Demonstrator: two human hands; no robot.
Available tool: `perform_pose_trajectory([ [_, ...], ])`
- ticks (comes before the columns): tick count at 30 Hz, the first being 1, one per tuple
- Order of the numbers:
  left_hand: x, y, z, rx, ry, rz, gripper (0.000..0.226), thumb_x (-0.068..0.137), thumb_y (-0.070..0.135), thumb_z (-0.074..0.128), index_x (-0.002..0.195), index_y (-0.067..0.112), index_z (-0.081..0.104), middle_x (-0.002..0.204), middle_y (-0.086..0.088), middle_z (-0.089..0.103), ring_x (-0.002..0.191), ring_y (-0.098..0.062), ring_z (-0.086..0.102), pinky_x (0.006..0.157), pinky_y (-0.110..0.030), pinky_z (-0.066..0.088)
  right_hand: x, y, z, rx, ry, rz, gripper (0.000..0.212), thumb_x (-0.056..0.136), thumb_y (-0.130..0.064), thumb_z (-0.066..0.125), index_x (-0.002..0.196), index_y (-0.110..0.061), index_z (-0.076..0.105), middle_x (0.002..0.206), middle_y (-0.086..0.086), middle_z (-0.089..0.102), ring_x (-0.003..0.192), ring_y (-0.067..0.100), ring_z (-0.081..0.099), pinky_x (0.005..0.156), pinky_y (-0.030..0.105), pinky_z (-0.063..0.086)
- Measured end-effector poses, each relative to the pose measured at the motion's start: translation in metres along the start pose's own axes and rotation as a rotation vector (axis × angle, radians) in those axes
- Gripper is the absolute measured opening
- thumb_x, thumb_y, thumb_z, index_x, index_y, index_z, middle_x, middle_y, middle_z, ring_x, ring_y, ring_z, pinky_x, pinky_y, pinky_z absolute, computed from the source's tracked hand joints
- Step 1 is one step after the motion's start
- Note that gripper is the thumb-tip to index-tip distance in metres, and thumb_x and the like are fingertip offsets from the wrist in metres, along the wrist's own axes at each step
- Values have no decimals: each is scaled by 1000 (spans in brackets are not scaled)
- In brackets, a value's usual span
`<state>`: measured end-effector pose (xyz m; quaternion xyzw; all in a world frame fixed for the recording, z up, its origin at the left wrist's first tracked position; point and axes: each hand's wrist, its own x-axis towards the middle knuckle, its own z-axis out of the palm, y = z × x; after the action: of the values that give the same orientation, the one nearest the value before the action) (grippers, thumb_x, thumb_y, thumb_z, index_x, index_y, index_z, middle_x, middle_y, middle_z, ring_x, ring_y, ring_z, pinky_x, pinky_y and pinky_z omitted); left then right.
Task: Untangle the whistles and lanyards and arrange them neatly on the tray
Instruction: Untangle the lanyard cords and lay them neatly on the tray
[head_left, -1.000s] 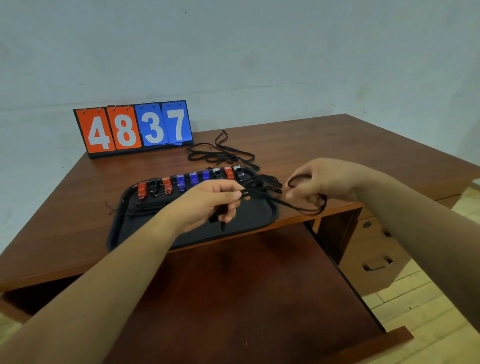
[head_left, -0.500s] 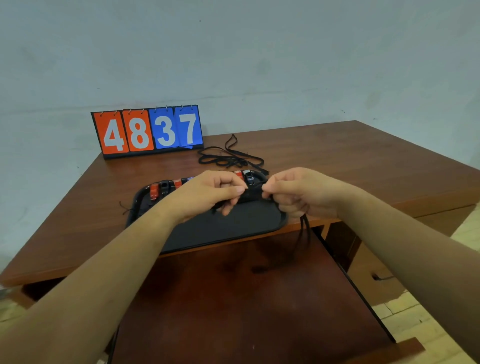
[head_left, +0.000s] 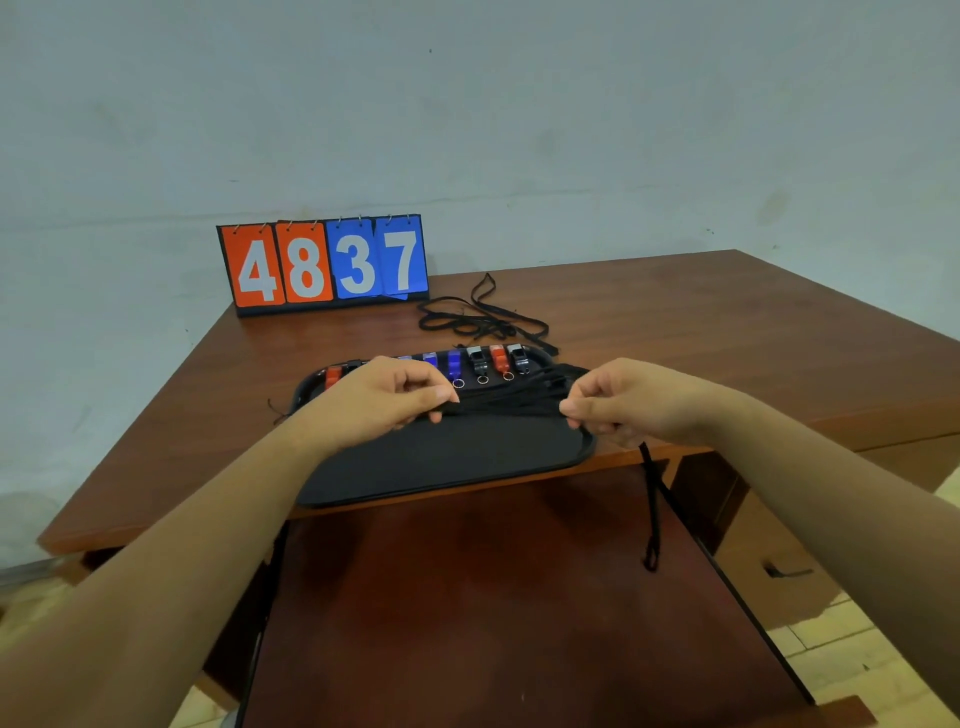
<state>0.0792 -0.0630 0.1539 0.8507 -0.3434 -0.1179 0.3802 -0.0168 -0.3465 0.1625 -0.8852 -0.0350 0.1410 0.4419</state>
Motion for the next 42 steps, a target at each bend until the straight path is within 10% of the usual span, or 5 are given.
perform_pose_trajectory([
  [6,-9,-4,-7,14,-93,30,22,98,24,55,111,34,69,97,10,73,93,-3,67,90,-23,47,-2,-3,-3,-141,-112,81,24,98,-28,59,87,-8,66,72,6,63,56,14,54,54,23,45],
  [14,-7,19,4,5,-60,143,17,89,38,61,99,29,71,80,9,71,80,-7,65,76,-16,45,8,-25,29,-61,-70,-86,55,87,-42,71,136,-23,56,123,-13,69,114,1,63,105,30,46],
  [23,-11,18,-8,191,4,97,11,91,40,62,90,33,70,74,8,72,72,-13,65,77,-27,49,11,-36,44,186,16,-127,15,99,-21,59,102,-6,58,51,-6,36,43,11,29,43,22,29],
  [27,-16,-2,-10,280,-41,23,19,94,41,57,85,29,69,65,7,64,54,-1,49,63,-19,44,12,-34,43,-327,156,-213,12,96,-26,64,98,-14,62,43,-19,51,39,0,45,45,10,35],
  [42,-40,-66,-43,411,68,-207,14,98,26,56,95,36,65,84,13,69,85,-1,62,74,-19,43,28,11,10,-537,295,-192,25,104,-25,48,113,-21,71,95,-21,64,82,-10,56,69,8,38],
])
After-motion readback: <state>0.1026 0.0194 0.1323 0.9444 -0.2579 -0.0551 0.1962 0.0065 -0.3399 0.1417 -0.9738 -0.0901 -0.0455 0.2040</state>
